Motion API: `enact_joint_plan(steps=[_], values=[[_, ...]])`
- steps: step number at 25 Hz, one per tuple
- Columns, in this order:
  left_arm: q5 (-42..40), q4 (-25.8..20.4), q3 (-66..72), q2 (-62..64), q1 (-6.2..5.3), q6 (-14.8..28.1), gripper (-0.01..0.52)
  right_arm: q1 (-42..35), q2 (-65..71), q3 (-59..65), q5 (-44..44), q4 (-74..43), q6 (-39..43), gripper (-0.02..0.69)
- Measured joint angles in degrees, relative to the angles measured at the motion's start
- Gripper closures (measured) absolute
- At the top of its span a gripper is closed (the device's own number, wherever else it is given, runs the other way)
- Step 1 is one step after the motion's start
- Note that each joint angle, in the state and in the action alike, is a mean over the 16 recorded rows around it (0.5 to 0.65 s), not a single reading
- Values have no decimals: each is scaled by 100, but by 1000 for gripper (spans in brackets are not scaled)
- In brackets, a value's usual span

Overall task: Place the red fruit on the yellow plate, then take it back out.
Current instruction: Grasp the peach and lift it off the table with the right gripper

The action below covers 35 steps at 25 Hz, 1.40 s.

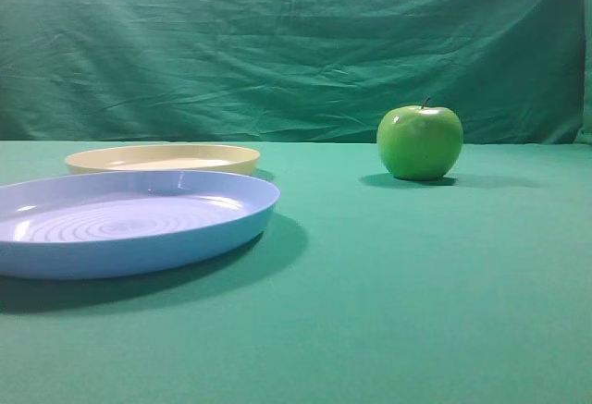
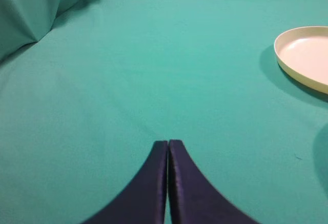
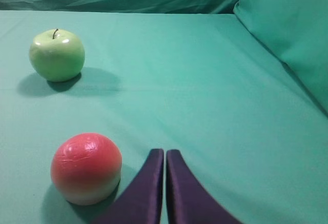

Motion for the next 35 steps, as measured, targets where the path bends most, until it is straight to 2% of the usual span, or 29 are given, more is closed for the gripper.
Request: enact_joint_plan(steps=[28, 35], values=[[0, 0, 0, 0, 0, -9, 514, 0, 0, -15, 7, 0, 0, 665], [0, 0, 0, 0, 0, -6, 514, 29, 216, -480, 85, 0, -26, 665]])
